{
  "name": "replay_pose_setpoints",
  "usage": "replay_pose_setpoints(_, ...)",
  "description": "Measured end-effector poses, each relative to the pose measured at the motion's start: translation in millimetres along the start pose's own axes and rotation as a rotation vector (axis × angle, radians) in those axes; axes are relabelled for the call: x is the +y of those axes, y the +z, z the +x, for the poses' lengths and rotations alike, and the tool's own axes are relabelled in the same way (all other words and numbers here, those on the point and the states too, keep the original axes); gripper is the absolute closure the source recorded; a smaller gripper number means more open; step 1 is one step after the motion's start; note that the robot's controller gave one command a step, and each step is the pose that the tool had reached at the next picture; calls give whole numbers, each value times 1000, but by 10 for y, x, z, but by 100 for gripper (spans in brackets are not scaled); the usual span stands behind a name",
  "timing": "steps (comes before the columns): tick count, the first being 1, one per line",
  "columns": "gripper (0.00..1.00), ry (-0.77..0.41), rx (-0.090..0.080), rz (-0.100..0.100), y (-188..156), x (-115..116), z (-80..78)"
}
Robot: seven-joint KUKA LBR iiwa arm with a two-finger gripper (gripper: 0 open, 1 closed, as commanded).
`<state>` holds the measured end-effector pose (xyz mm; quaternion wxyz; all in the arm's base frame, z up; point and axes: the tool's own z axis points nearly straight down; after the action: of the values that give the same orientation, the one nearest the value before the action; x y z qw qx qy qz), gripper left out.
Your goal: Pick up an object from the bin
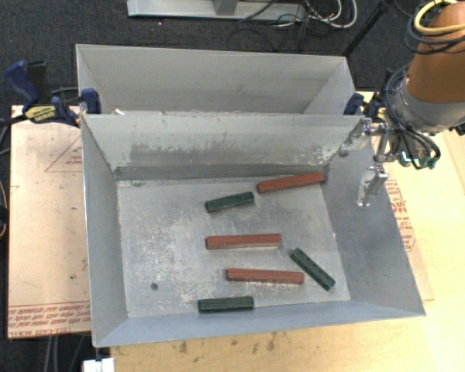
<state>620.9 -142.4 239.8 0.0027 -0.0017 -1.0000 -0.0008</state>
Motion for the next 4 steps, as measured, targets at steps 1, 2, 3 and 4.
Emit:
replay_pose_setpoints(1, 0, -3, -8, 2, -47, 6, -15)
replay_pose_setpoints(2, 0, 47, -12, 2, 490, 192, 292)
replay_pose_setpoints(3, 0, 13, -11, 2, 1080, 302, 262)
replay_pose_setpoints(4, 0, 76, -3, 0, 1411, 385, 475)
